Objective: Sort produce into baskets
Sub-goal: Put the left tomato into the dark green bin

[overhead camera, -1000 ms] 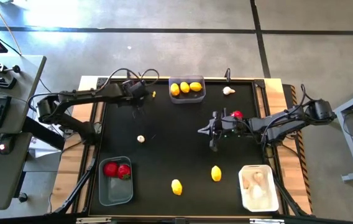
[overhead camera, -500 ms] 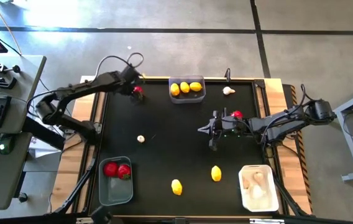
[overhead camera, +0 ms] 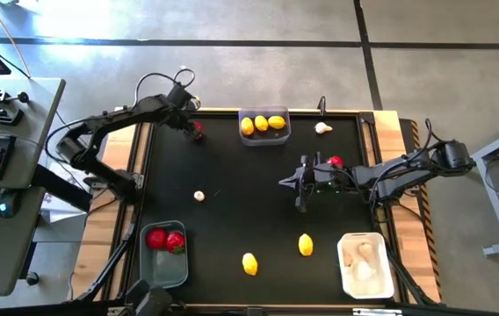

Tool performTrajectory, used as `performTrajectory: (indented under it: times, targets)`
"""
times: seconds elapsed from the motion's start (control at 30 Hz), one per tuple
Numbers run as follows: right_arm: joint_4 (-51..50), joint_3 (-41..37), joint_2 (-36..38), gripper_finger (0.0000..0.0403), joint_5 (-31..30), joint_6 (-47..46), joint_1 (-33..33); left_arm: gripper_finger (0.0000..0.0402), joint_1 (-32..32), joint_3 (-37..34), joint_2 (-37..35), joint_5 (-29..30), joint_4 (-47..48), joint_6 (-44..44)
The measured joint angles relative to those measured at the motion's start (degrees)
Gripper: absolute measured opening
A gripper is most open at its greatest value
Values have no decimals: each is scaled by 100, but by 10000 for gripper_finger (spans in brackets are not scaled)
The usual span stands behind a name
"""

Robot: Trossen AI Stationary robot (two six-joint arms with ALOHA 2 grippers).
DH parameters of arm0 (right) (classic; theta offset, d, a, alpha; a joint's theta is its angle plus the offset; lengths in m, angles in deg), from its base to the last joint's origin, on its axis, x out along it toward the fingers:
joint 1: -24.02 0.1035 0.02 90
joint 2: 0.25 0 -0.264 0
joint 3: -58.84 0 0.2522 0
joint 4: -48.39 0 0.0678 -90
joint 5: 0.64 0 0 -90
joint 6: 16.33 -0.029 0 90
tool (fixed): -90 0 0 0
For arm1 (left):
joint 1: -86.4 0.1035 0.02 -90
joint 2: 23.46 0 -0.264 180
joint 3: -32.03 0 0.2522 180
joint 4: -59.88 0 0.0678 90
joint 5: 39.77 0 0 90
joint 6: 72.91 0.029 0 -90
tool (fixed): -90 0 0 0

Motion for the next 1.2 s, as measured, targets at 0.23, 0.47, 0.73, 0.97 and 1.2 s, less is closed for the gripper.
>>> performTrajectory:
  times: [0.23, 0.47, 0.73, 0.97, 1.2]
  targets:
    - [0, 0, 0, 0, -3, -7, -9, 230, 7, -2, 331, -68, -45, 108]
    - [0, 0, 0, 0, -5, -14, -146, 230, 21, -2, 597, -146, -76, 123]
    - [0, 0, 0, 0, -22, -67, -188, 230, 23, -1, 622, -179, -88, 160]
    - [-1, 0, 0, 0, -18, -98, -188, 230, -41, 381, 242, -9, 166, 555]
    - [-2, 0, 0, 0, -15, -116, -188, 230, -264, 895, 450, 249, 445, 1439]
